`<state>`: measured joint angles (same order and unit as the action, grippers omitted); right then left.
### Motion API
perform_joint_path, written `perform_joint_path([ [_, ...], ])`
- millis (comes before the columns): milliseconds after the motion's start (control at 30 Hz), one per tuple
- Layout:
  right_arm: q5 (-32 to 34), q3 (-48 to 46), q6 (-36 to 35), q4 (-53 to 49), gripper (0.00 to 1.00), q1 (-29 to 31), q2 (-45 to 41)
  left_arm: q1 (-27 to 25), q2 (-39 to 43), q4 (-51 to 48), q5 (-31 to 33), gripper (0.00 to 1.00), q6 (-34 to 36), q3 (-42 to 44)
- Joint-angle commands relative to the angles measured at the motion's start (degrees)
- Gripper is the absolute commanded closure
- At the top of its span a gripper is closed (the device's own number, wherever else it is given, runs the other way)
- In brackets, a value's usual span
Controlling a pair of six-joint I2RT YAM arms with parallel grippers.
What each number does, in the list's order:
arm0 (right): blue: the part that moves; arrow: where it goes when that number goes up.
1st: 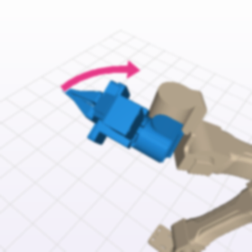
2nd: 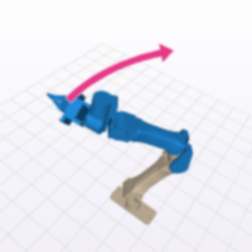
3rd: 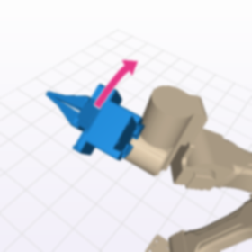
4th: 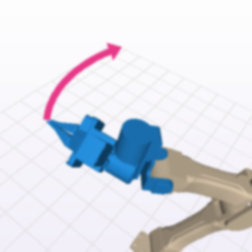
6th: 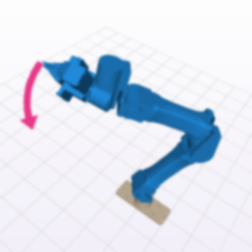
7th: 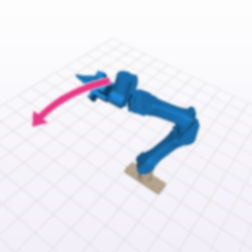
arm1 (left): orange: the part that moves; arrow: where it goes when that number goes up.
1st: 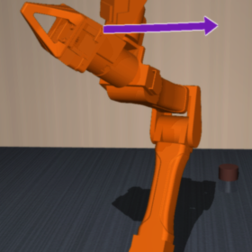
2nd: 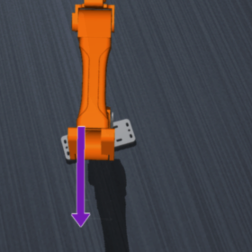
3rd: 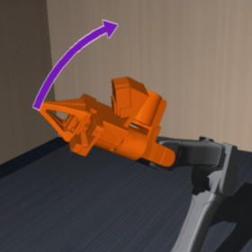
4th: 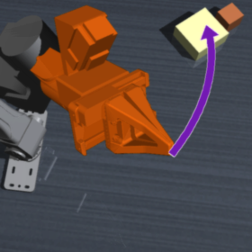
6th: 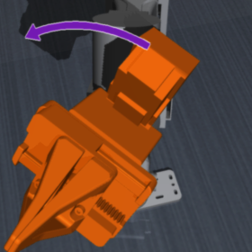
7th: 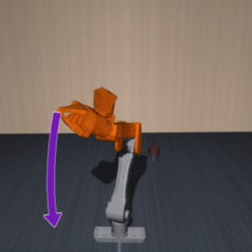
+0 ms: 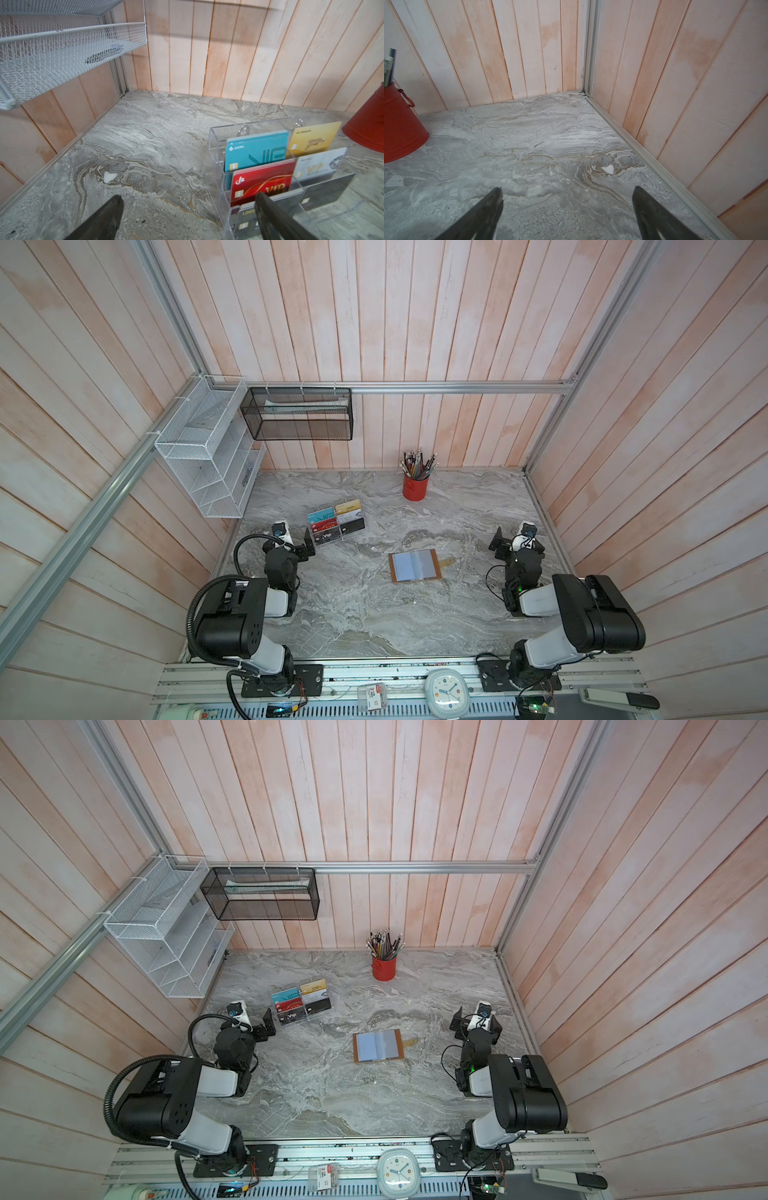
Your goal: Take the credit cards out of the card holder
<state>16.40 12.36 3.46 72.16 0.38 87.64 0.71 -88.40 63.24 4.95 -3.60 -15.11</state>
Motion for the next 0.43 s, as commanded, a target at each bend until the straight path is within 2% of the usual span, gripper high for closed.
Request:
perform_joint_path([
  [0,-0.49,0.23,0.84,-0.42,0.02,-0.10,-0.45,-0.18,-0.05,0.85,0.12,0.00,1.36,-1.19],
  [400,-0.50,0.30,0.90,-0.43,0.02,-0.12,-0.45,0.26,0.14,0.74,-1.17,0.00,1.30,-1.03],
])
